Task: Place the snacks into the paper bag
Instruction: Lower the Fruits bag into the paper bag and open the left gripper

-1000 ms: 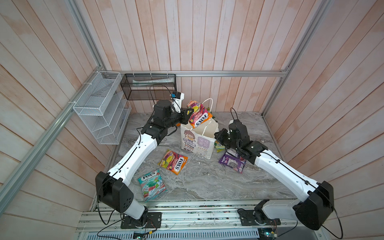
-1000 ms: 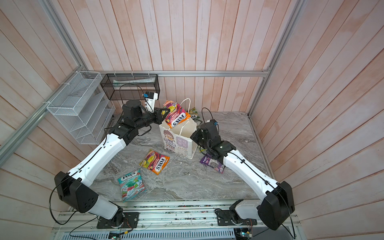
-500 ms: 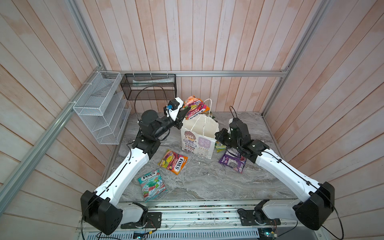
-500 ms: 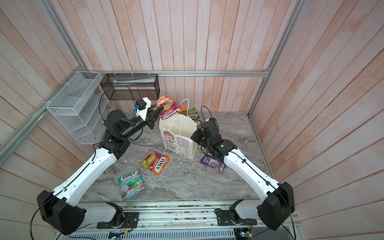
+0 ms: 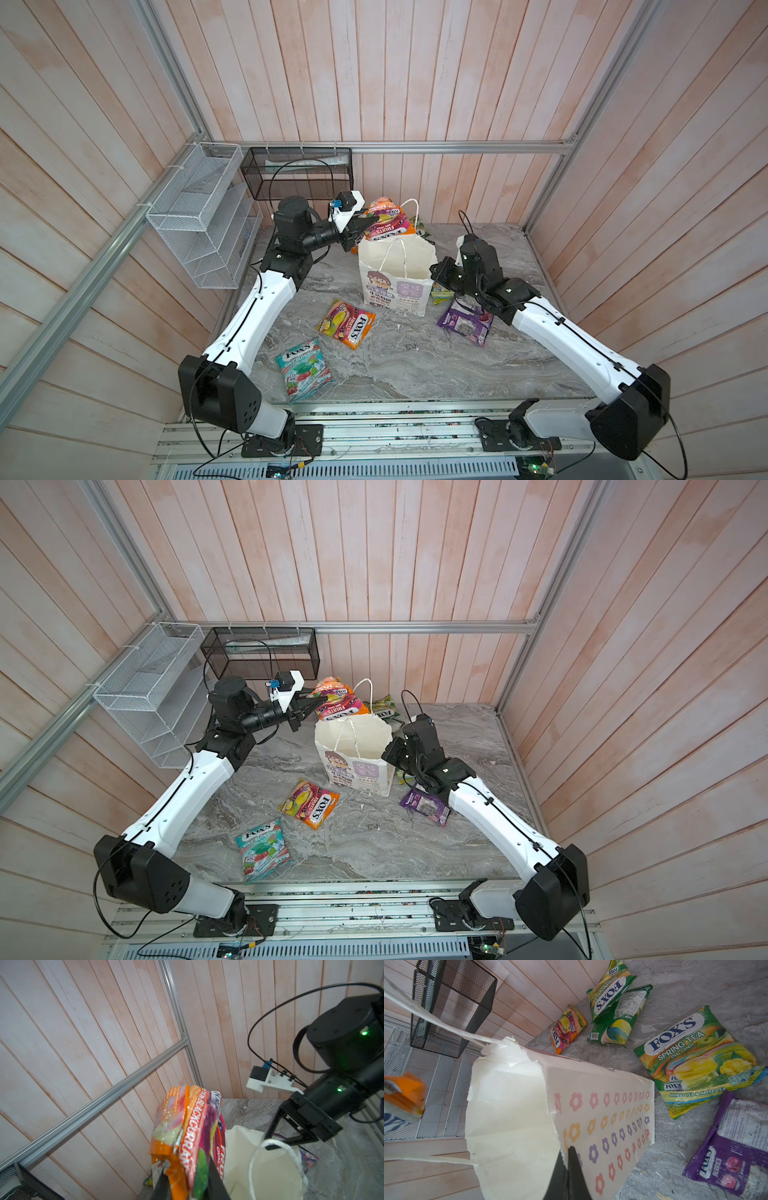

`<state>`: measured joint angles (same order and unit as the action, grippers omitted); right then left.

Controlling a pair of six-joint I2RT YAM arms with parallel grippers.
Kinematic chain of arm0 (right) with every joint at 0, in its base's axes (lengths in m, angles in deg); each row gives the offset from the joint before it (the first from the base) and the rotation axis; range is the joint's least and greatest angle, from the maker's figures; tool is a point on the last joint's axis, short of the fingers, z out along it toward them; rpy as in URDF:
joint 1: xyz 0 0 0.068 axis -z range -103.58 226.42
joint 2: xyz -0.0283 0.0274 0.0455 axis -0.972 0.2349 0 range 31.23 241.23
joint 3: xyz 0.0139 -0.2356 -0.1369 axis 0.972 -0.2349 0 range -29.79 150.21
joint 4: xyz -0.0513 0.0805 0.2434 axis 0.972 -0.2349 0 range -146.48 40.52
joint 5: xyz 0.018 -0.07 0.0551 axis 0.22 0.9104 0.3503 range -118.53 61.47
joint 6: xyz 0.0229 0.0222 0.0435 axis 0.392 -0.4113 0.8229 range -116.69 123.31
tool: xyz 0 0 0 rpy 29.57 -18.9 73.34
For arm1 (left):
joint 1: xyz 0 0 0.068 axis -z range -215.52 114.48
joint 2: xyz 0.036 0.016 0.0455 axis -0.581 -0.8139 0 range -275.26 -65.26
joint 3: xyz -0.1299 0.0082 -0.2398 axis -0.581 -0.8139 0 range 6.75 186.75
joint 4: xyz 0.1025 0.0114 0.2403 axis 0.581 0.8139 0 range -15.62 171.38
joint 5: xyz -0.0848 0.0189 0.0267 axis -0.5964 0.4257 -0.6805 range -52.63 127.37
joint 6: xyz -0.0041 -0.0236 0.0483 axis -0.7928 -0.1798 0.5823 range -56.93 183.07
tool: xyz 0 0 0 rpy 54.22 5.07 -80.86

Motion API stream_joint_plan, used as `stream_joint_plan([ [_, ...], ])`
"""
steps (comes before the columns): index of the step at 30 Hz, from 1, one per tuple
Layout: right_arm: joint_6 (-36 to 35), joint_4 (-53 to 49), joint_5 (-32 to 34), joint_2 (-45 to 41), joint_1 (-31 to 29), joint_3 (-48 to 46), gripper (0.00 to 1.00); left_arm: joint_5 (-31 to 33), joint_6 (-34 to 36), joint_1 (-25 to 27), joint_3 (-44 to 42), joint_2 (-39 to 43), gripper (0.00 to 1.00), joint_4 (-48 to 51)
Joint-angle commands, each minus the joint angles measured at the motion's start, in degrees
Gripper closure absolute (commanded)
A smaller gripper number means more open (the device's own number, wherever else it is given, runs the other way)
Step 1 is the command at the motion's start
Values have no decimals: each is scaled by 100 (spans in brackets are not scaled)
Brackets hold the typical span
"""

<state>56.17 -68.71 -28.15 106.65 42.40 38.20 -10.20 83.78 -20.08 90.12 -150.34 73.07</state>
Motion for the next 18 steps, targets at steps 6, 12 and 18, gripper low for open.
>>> stream_joint_plan([
  [6, -94, -128, -101, 0, 20, 228, 100, -463, 277, -11, 36, -34, 100, 356],
  [12, -58, -108, -114, -26, 19, 216, 100, -820, 524, -2, 724, -607, 100, 1231],
  [18, -100, -172, -114, -3, 18, 300, 100, -656, 583, 133, 877, -888, 92, 1631],
])
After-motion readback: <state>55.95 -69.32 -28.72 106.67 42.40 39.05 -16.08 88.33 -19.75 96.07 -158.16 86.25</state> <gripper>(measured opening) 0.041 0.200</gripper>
